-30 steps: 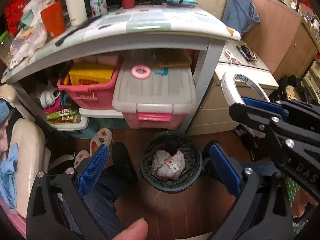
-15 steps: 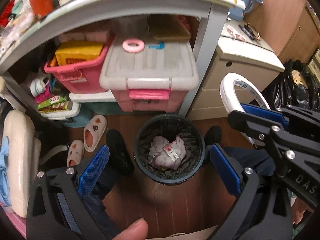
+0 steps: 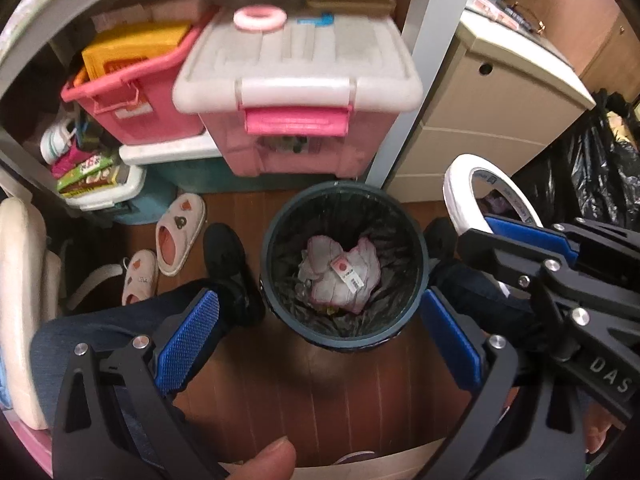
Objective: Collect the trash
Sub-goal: 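Carry the white tape roll with the right tool down over the bin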
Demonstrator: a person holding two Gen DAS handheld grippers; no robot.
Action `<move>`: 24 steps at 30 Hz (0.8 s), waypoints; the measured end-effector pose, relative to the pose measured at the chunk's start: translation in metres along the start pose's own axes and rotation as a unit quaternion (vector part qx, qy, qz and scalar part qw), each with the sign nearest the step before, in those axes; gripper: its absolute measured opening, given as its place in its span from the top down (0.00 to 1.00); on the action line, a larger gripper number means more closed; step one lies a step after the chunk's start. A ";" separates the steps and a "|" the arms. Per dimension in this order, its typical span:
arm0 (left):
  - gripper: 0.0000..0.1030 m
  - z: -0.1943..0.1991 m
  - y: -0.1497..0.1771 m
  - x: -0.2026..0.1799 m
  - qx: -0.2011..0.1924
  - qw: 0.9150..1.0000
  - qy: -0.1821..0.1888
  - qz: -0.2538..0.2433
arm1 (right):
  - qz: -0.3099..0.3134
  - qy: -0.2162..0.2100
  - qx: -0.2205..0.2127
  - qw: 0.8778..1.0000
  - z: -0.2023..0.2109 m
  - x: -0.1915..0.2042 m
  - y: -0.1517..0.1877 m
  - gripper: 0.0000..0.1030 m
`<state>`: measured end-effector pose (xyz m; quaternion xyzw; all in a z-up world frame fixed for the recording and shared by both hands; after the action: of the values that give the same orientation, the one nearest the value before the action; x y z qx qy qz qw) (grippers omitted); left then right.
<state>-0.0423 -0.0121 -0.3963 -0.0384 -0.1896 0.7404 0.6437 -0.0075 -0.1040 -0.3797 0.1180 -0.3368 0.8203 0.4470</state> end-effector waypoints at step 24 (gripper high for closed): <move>0.05 -0.114 0.017 -0.020 0.096 0.995 -0.011 -0.029 | -0.082 -0.033 0.092 0.992 -0.109 -0.075 0.026 0.84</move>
<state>-0.0209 -0.0067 -0.5110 0.0376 -0.1258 0.7368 0.6633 0.0256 -0.0913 -0.5095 0.2126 -0.2631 0.8042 0.4887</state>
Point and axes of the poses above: each gripper's, at about its wrist camera, not at the fingertips, and z roughly against the way its jaws point, x to its left, y to its underside, the point moved 7 cm from there along -z, roughly the way its jaws point, and after that the axes turned 14 degrees about -y, right-handed, at the moved point
